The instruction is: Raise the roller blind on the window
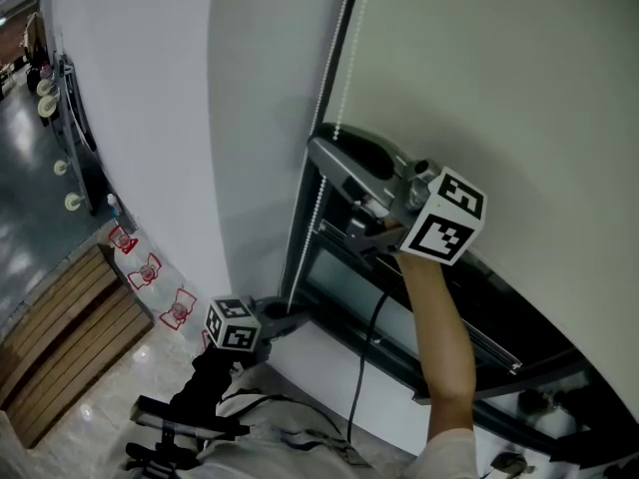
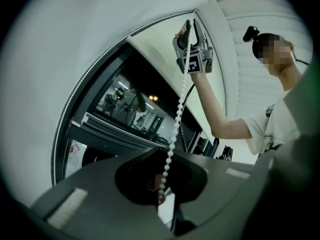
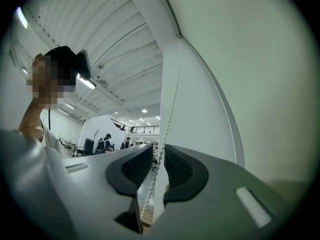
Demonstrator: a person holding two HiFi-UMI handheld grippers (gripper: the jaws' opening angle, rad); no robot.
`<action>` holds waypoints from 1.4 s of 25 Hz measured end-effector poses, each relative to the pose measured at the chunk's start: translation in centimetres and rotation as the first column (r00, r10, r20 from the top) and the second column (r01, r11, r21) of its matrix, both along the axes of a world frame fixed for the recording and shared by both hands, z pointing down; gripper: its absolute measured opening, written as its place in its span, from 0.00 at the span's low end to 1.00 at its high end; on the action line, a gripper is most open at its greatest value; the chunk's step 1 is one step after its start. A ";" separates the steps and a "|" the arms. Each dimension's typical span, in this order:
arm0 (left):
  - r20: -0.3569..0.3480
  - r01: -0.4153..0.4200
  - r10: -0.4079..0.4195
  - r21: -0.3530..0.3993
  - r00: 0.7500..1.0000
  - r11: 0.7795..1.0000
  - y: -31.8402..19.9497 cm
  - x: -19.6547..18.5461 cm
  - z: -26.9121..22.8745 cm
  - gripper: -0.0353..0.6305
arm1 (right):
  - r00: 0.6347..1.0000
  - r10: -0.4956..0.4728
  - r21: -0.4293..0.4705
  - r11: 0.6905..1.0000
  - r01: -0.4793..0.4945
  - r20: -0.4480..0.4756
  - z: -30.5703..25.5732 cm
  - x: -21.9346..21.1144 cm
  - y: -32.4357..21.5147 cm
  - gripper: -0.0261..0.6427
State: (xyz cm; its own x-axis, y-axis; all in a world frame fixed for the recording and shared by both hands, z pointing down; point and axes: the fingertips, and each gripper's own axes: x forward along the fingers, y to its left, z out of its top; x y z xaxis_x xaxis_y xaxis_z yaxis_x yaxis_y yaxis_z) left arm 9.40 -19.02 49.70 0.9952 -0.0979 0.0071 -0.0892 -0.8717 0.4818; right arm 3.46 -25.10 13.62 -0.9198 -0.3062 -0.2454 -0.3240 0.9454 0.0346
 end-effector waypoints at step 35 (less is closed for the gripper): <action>0.007 -0.004 0.004 -0.017 1.000 1.000 0.4 0.0 0.6 0.05 | 0.997 0.023 0.007 1.000 -0.024 0.078 -3.6 0.6 0.0 0.06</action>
